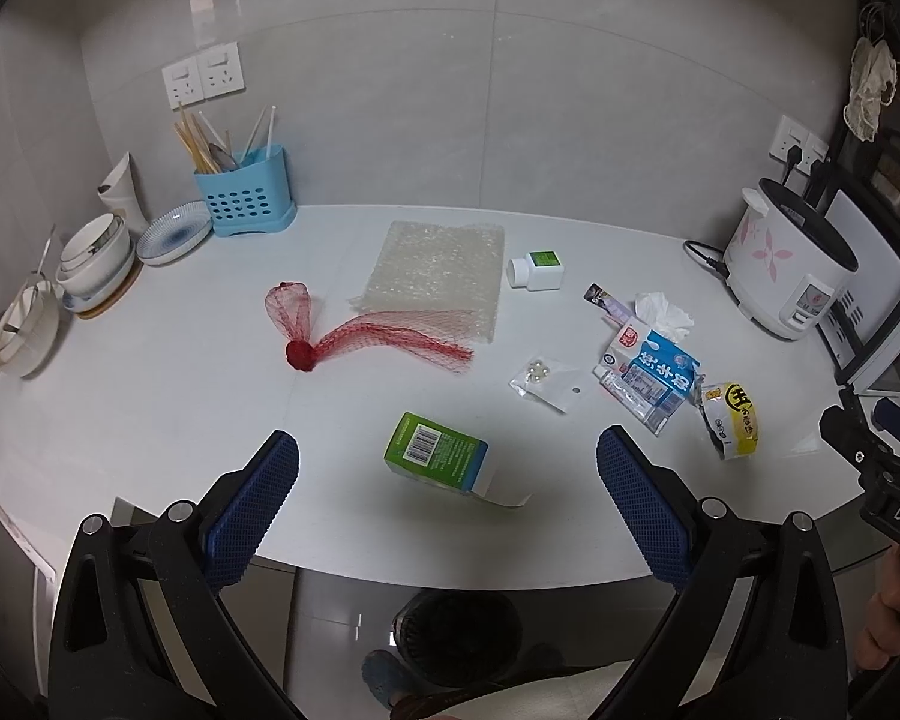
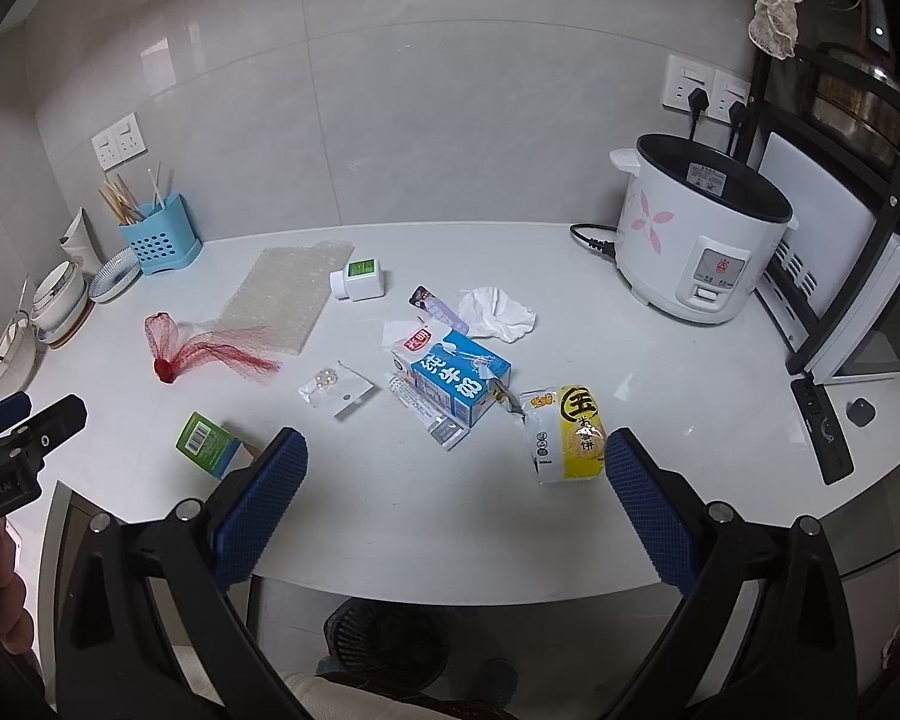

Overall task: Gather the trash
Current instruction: 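Grasp the green box with the left tool while the right tool grasps the yellow snack bag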

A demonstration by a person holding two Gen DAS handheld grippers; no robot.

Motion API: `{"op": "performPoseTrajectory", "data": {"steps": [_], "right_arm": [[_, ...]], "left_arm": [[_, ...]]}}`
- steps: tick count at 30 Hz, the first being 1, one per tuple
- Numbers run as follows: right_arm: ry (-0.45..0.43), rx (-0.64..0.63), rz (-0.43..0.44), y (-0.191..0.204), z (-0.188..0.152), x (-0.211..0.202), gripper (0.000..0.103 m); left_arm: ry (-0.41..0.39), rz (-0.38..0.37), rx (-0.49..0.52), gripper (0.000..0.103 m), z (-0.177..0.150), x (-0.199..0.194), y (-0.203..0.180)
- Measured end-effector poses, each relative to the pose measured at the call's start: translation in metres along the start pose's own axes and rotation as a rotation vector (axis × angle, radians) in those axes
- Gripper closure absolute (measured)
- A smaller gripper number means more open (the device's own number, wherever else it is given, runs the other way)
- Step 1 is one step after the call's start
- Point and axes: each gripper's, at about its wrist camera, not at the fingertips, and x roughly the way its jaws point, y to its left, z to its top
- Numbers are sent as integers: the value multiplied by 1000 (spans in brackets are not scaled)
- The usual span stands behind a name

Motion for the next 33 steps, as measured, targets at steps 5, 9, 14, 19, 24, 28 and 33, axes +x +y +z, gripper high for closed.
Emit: {"op": "performPoseTrajectory", "data": {"steps": [5, 9, 14, 19, 24, 28, 33], "right_arm": [[15, -1, 1, -7, 3, 8, 8], [33, 9, -17, -18, 4, 19, 8], [78, 17, -59, -44, 1, 49, 8], [152, 26, -93, -72, -6, 81, 8], [211, 18, -121, -95, -9, 108, 8], [253, 16, -127, -107, -5, 133, 8], [313, -18, -113, -105, 4, 168, 8]], "left_arm": [[17, 3, -4, 6, 4, 7, -9], [51, 18, -27, 6, 5, 22, -8], [123, 45, -84, 6, 2, 50, 3], [209, 75, -146, 6, -4, 84, 10], [300, 98, -247, 6, -13, 121, 15], [362, 118, -323, 6, -19, 151, 17], [383, 176, -376, 6, -17, 175, 17]]}}
